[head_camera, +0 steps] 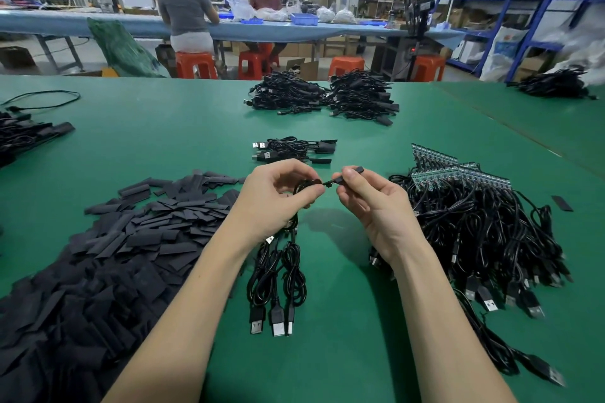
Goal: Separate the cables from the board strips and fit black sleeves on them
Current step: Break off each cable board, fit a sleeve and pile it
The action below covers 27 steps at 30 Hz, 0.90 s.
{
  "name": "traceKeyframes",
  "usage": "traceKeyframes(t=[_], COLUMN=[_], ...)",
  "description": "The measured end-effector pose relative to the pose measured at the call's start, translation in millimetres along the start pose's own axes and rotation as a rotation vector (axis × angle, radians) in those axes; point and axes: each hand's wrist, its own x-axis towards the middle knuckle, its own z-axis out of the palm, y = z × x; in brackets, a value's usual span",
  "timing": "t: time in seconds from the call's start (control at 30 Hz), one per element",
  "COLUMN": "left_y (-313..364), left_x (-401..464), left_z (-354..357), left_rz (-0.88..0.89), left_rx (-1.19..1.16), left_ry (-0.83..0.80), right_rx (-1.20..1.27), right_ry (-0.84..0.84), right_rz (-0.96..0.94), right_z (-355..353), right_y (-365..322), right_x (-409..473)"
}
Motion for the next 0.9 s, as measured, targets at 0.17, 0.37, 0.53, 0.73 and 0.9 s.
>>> traceKeyframes(t=[0.17, 0.37, 0.53, 0.73, 0.9], left_y=[0.1, 0.7, 0.5, -3.2, -6.9], left_x=[-0.1, -0.7, -1.5, 0.2, -0.2], left_z=[4.4, 6.9, 8.3, 6.9, 14.5], left_rz=[0.013, 0.010, 0.026, -0.054, -0.123], left_rx=[-0.054, -0.123, -0.142, -0.175, -0.235], left_ry=[0.025, 0.062, 0.074, 0.029, 0.092], right_rx=[0.006, 0.033, 0.020, -0.080, -0.078], right_ry=[-0.004, -0.046, -0.063, 0.053, 0.121], right_rz=[-0.001, 0.024, 0.029, -0.059, -0.159], right_z=[4.0, 5.7, 7.5, 13.7, 21.5], right_y=[2.1, 5.3, 6.0, 7.7, 13.3], right_x=[0.3, -0.1, -0.6, -1.9, -1.2])
